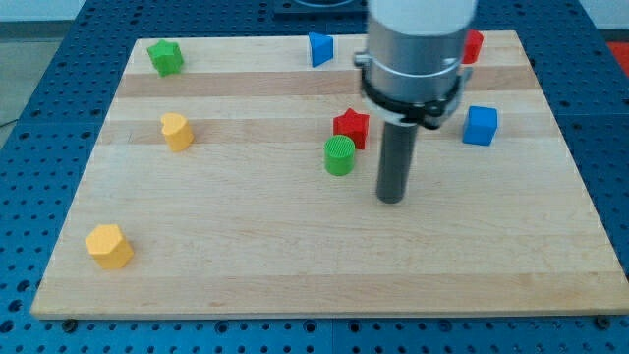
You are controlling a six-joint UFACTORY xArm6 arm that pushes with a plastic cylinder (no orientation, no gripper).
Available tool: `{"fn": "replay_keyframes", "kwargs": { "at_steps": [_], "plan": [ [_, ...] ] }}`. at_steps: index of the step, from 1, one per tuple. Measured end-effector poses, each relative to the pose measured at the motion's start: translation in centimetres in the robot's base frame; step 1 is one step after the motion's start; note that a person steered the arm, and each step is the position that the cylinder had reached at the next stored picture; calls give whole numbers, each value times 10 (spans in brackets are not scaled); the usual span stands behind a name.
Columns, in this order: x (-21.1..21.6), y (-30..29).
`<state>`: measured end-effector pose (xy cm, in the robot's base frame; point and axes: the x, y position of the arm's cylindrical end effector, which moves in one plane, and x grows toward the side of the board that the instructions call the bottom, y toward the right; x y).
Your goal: Push the green circle left to the red star
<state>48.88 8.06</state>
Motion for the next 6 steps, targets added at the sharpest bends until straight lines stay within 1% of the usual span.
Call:
{"fn": "replay_keyframes", "kwargs": {
  "at_steps": [1, 2, 3, 4, 5, 6],
  "plan": [
    [-30, -17],
    [-37, -48],
    [-43, -68],
    [-31, -66],
    [-28, -79],
    [-45, -85]
  ]
}}
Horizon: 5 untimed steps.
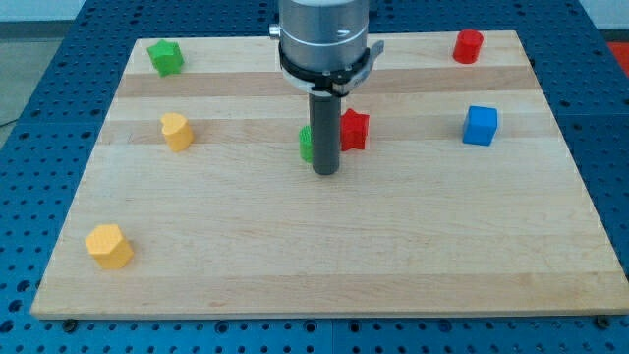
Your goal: Push the green circle left to the red star
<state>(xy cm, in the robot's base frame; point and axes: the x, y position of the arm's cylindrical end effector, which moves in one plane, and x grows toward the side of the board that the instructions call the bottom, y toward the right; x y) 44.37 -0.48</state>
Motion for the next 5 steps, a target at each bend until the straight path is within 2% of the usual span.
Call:
{"fn": "replay_keyframes", "kwargs": {
  "at_steps": [1, 2, 3, 5],
  "plan": [
    [-16, 0],
    [0, 1],
    [28, -23],
    [34, -231]
  ]
}}
